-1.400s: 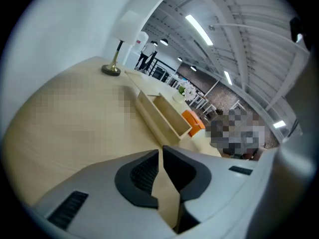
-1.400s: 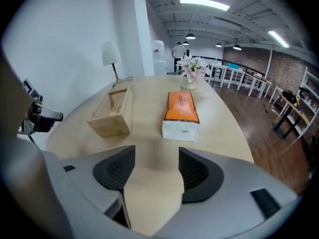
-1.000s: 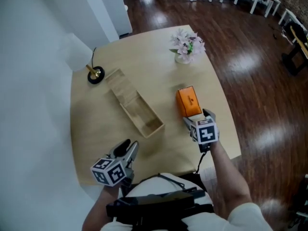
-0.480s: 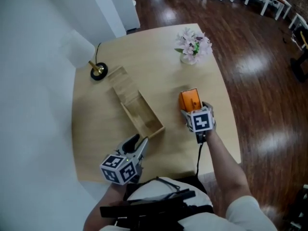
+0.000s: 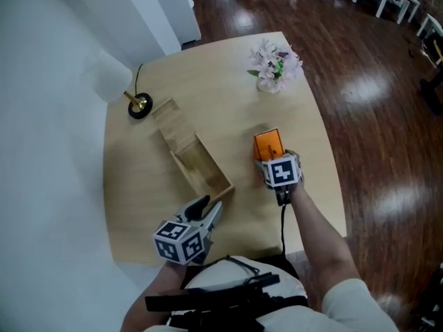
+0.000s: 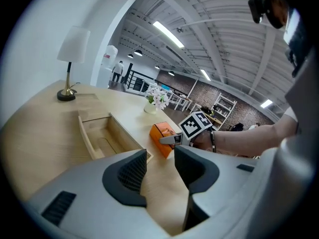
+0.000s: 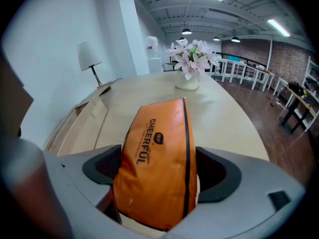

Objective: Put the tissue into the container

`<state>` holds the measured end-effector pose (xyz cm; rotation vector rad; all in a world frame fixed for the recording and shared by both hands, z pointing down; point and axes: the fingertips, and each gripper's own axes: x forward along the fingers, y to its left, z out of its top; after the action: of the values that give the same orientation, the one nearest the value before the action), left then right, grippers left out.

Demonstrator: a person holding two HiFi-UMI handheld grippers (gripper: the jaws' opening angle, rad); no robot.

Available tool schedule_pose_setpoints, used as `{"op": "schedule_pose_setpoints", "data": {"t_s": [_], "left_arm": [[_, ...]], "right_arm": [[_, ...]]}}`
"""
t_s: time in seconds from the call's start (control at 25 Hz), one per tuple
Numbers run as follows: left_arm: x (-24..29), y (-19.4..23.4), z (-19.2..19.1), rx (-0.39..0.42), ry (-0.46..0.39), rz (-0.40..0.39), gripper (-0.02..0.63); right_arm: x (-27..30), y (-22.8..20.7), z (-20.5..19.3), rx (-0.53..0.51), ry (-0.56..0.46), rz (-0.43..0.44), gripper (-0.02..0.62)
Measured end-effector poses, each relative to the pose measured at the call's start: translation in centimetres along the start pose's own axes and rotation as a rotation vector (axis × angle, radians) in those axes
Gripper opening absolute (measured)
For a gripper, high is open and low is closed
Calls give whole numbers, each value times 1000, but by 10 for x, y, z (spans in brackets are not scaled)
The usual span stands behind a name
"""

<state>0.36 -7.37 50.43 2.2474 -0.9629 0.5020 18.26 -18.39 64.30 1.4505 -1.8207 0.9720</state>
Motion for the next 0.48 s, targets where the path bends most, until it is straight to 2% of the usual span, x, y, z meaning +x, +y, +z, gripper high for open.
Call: {"op": "schedule_pose_setpoints", "data": {"t_s": [0.28,0.48], "left_arm": [[1,-2,-5,-1,19,2,170],[-1,-3,-3,-5,10,-2,170]], "right_arm": [[6,2,-5,13,27,23,468],[-4,-4,4,-33,-15,-11,468]]}}
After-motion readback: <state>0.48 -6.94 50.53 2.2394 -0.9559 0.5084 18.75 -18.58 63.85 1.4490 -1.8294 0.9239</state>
